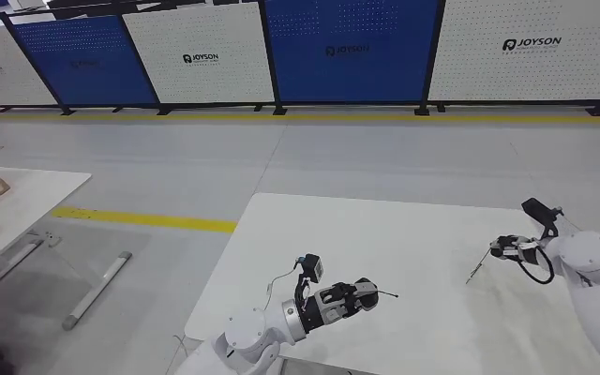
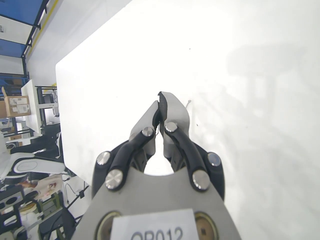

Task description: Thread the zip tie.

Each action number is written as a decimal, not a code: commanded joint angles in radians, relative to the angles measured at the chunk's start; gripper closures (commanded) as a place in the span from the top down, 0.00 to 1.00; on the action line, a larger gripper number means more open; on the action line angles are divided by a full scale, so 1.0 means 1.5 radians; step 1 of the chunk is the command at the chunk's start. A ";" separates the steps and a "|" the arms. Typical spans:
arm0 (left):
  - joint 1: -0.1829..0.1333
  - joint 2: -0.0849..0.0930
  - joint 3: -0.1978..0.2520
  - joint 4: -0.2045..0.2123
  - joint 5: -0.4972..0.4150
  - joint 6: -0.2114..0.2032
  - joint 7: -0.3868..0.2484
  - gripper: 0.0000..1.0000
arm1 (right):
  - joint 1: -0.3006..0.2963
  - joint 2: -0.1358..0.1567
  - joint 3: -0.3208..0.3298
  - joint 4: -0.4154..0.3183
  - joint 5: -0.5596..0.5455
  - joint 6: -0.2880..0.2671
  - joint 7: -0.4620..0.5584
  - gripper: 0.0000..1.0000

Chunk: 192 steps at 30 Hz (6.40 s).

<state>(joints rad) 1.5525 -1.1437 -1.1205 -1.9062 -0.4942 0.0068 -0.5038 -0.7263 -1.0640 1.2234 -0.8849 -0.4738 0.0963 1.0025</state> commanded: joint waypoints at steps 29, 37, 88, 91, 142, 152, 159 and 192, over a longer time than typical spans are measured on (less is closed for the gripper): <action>0.000 0.000 0.000 0.000 0.000 0.000 0.000 0.00 | -0.246 0.034 0.193 -0.293 0.168 -0.048 -0.126 0.00; 0.000 0.000 0.000 0.000 0.000 0.000 0.000 0.00 | -0.262 0.033 0.204 -0.295 0.197 -0.068 -0.156 0.00; 0.000 0.000 0.000 0.000 0.000 0.000 0.000 0.00 | -0.472 0.004 0.298 -0.495 0.476 -0.291 -0.247 0.00; 0.000 0.000 0.000 0.000 0.000 0.000 0.000 0.00 | -0.484 -0.004 0.304 -0.510 0.474 -0.291 -0.249 0.00; -0.047 -0.012 0.071 0.028 0.134 0.035 0.130 0.00 | -0.509 -0.034 0.164 -0.538 0.108 -0.210 -0.561 0.00; -0.047 -0.012 0.071 0.028 0.134 0.035 0.130 0.00 | -0.509 -0.034 0.164 -0.538 0.108 -0.210 -0.561 0.00; -0.047 -0.012 0.071 0.028 0.134 0.035 0.130 0.00 | -0.509 -0.034 0.164 -0.538 0.108 -0.210 -0.561 0.00; -0.047 -0.012 0.071 0.028 0.134 0.035 0.130 0.00 | -0.470 -0.015 0.228 -0.497 0.252 -0.291 -0.287 0.00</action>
<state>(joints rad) 1.4816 -1.1610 -1.0135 -1.8637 -0.2929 0.0592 -0.3088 -1.4309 -1.0864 1.5648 -1.6305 -0.0965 -0.3399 0.5724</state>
